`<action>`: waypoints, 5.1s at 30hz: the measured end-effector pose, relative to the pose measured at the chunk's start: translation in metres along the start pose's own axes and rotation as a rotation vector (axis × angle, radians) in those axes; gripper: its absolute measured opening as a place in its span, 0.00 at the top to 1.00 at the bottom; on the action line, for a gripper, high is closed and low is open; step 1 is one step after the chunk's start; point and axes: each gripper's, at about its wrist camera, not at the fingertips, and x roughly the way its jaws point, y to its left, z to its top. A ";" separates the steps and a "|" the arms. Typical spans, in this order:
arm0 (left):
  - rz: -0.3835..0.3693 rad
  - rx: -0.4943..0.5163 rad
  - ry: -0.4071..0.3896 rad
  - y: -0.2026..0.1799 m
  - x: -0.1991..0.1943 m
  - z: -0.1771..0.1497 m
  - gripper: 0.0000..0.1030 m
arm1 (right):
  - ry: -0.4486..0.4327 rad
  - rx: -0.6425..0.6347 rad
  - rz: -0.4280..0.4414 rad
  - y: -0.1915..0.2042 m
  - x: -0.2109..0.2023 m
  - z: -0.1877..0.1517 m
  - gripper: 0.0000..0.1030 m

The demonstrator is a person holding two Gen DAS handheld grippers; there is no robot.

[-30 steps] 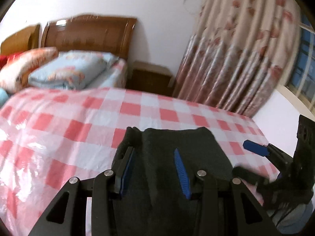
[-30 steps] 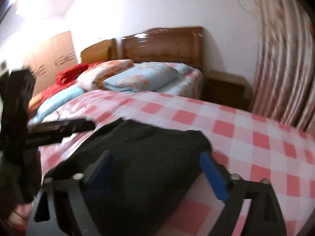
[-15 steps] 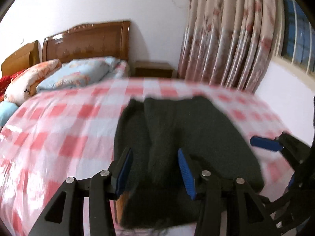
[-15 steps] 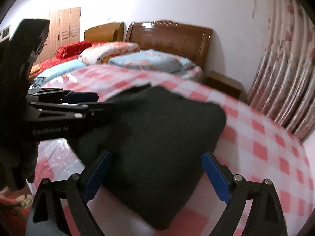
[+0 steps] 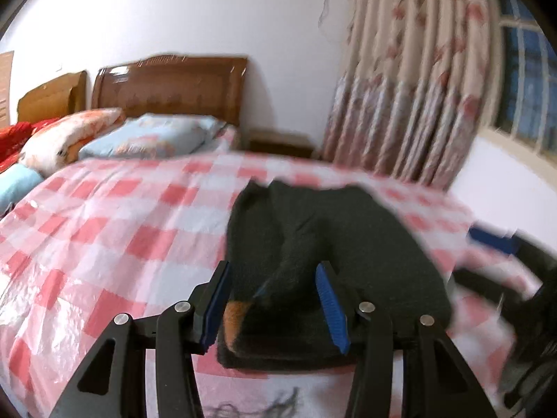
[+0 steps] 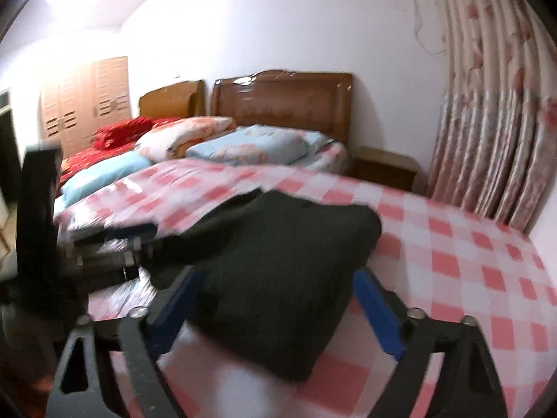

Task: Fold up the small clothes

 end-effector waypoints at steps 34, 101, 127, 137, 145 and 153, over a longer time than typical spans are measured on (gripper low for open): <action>0.136 0.050 -0.047 0.040 -0.032 0.001 0.49 | 0.174 -0.153 0.014 0.077 0.113 0.028 0.00; -0.050 0.048 0.078 -0.003 0.026 0.004 0.38 | 0.105 -0.033 -0.063 0.013 0.036 -0.030 0.00; 0.163 0.149 -0.130 -0.038 -0.126 -0.015 0.27 | -0.080 0.240 -0.152 0.031 -0.121 -0.033 0.00; 0.156 0.186 -0.149 -0.053 -0.124 -0.035 0.27 | -0.003 0.209 -0.202 0.035 -0.100 -0.052 0.00; 0.137 0.175 -0.153 -0.052 -0.124 -0.035 0.27 | 0.002 0.136 -0.192 0.050 -0.097 -0.050 0.00; 0.131 0.166 -0.153 -0.050 -0.125 -0.036 0.27 | 0.003 0.133 -0.199 0.054 -0.096 -0.050 0.00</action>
